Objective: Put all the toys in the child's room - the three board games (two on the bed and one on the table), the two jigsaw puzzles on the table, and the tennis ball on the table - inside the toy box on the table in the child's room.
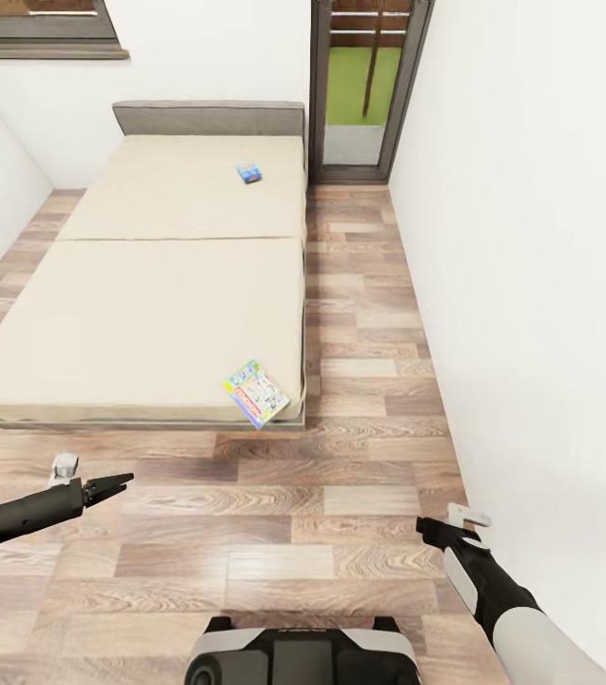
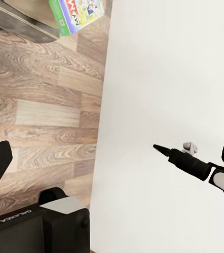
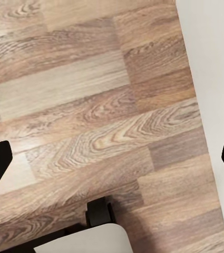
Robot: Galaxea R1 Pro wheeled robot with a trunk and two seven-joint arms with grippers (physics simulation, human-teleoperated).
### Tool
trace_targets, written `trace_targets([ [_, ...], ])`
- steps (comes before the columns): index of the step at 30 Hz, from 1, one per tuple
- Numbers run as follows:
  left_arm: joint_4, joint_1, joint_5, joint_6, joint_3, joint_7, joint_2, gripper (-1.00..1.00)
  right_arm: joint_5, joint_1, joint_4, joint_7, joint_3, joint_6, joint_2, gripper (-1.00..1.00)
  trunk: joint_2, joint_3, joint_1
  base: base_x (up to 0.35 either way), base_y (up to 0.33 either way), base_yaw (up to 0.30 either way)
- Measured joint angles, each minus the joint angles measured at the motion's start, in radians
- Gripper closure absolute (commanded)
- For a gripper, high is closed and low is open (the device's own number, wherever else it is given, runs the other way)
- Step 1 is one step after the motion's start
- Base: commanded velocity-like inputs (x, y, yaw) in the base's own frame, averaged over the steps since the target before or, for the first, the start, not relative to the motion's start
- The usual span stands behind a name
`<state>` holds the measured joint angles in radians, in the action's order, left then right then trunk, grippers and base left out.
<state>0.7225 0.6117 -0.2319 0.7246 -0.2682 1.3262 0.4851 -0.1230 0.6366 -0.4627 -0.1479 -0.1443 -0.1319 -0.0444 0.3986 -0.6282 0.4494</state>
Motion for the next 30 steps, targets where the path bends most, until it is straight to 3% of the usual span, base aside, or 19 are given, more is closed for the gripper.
trace_targets([
  [30,0.003,0.0,-0.001,0.0,0.001,0.0,-0.009,-1.0,0.001,0.0,0.0,-0.001,0.0,0.0,0.0,-1.0,0.0,0.05,0.0,0.0,0.0,0.0],
])
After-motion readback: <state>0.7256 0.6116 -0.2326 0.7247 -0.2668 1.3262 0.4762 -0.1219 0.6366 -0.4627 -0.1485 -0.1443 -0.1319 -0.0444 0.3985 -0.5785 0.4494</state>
